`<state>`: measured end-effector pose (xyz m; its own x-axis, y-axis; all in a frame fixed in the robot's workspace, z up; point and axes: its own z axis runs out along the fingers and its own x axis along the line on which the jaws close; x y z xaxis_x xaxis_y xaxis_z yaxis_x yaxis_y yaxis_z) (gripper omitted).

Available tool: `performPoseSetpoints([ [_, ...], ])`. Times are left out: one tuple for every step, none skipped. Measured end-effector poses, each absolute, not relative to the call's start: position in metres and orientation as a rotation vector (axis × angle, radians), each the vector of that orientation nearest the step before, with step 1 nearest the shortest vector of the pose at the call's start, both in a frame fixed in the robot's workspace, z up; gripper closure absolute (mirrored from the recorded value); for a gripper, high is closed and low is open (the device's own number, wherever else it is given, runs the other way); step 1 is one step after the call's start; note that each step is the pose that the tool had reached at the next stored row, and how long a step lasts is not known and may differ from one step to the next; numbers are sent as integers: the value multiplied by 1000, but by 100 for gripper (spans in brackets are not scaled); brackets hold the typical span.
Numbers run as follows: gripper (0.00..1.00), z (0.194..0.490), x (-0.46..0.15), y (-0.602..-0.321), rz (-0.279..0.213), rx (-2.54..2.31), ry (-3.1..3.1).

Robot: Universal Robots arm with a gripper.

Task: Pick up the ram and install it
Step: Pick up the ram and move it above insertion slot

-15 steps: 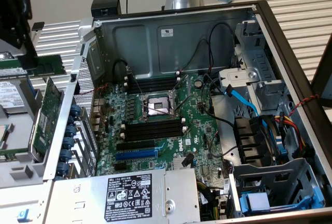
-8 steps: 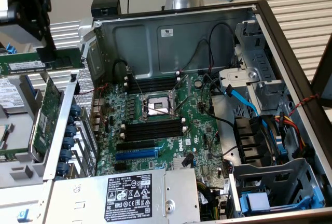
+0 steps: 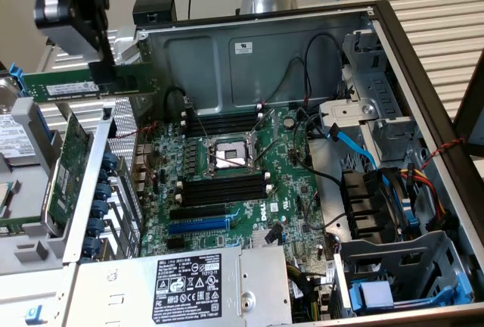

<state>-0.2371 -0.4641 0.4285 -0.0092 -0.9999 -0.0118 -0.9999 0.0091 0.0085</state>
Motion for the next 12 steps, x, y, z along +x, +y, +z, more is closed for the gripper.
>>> performPoseSetpoints([
  [87,429,-232,-464,23,-2210,2230],
  [87,429,-228,-464,23,-2210,2230],
  [87,429,-223,-464,23,-2210,2230],
  [87,429,-219,-464,23,-2210,2230],
  [87,429,-214,-464,23,-2210,2230],
  [87,429,-210,-464,23,-2210,2230],
  [87,428,-205,-464,23,-2210,2230],
  [87,428,-201,-463,23,-2210,2230],
  [87,428,-196,-462,23,-2210,2230],
  [87,428,-192,-461,23,-2210,2230],
  [87,427,-187,-459,23,-2210,2230],
  [87,426,-184,-457,23,-2210,2230],
])
